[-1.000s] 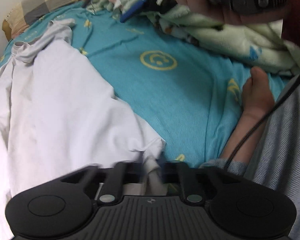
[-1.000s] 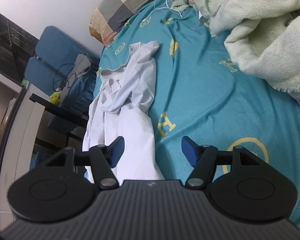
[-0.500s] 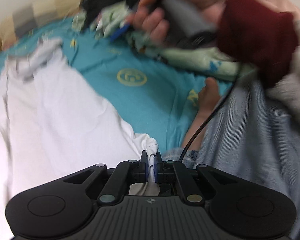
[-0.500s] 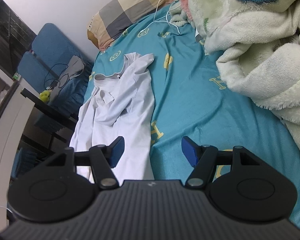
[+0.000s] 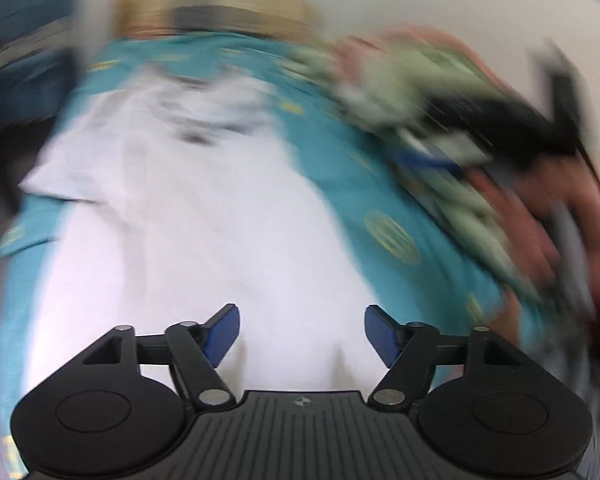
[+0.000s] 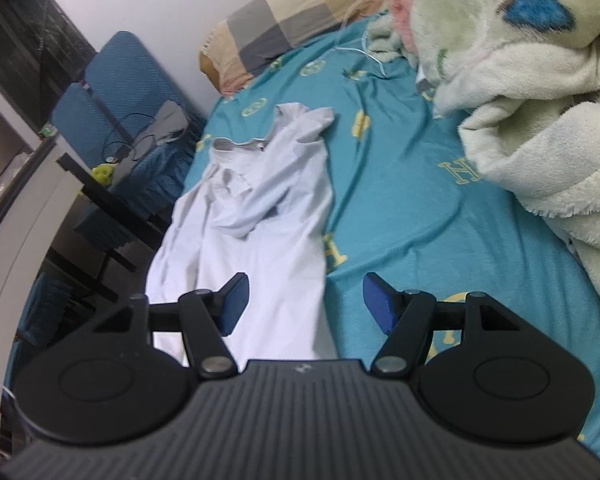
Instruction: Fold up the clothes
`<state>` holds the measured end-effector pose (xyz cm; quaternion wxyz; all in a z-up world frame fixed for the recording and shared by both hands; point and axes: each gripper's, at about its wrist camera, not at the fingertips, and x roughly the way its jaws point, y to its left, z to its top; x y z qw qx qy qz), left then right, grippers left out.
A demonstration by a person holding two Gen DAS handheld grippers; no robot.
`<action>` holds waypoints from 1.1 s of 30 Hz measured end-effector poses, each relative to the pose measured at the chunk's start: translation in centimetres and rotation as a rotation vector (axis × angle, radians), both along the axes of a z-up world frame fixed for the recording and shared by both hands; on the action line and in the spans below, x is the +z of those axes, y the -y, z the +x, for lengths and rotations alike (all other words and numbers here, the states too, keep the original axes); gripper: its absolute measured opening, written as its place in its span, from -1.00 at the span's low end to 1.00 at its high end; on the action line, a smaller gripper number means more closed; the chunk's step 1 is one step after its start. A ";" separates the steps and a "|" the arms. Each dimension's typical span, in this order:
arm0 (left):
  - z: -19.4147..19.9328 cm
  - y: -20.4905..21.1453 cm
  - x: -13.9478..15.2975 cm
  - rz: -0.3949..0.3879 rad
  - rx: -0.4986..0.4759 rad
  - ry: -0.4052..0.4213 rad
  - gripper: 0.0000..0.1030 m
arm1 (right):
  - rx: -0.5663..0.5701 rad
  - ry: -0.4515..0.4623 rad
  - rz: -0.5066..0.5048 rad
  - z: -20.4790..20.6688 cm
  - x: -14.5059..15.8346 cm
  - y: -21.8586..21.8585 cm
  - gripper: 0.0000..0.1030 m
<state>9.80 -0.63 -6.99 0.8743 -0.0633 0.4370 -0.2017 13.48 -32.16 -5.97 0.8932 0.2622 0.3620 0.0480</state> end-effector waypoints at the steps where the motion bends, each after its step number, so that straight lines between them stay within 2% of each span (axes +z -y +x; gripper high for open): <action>1: 1.9 -2.0 0.1 -0.019 0.085 -0.016 0.45 | 0.005 0.006 0.000 -0.1 0.0 -0.3 0.29; 6: 11.1 -11.9 -2.1 -0.155 0.460 -0.111 0.46 | 0.019 0.003 0.016 0.3 -0.5 -2.1 0.29; 10: 16.8 -16.1 -5.1 -0.207 0.659 -0.142 0.45 | 0.022 -0.009 0.032 1.0 -1.3 -3.4 0.29; 14: 20.7 -18.2 -9.3 -0.306 0.757 -0.189 0.36 | 0.026 0.026 0.058 2.1 -1.4 -4.2 0.29; 16: 21.6 -18.7 -10.3 -0.334 0.792 -0.146 0.33 | 0.025 0.052 0.054 2.7 -1.4 -4.7 0.29; 18: 22.5 -19.1 -11.0 -0.373 0.796 -0.108 0.05 | 0.021 0.062 0.044 3.4 -1.6 -5.1 0.29; 19: 22.9 -19.0 -11.2 -0.381 0.794 -0.092 -0.21 | 0.021 0.063 0.040 3.7 -1.7 -5.3 0.29; 20: 23.2 -18.9 -11.4 -0.381 0.799 -0.073 -0.39 | 0.021 0.061 0.037 4.0 -1.8 -5.4 0.29; 21: 23.5 -18.4 -11.4 -0.373 0.783 -0.057 -0.44 | 0.022 0.059 0.038 4.3 -2.0 -5.5 0.29; 23: 24.1 -17.5 -11.3 -0.350 0.739 -0.028 -0.81 | 0.024 0.057 0.053 4.5 -2.1 -5.6 0.29; 25: 24.6 -16.2 -10.5 -0.253 0.702 0.012 -0.90 | 0.024 0.062 0.054 4.5 -2.1 -5.6 0.29; 28: 24.8 -14.9 -8.3 -0.119 0.687 0.066 -0.92 | 0.014 0.079 0.044 3.9 -1.6 -5.6 0.29; 30: 25.0 -14.1 -5.7 -0.051 0.675 0.108 -0.92 | 0.003 0.094 0.043 3.4 -1.2 -5.4 0.29; 33: 26.2 -11.2 -0.9 0.150 0.598 0.214 -0.92 | -0.016 0.119 0.036 2.8 -0.6 -5.0 0.29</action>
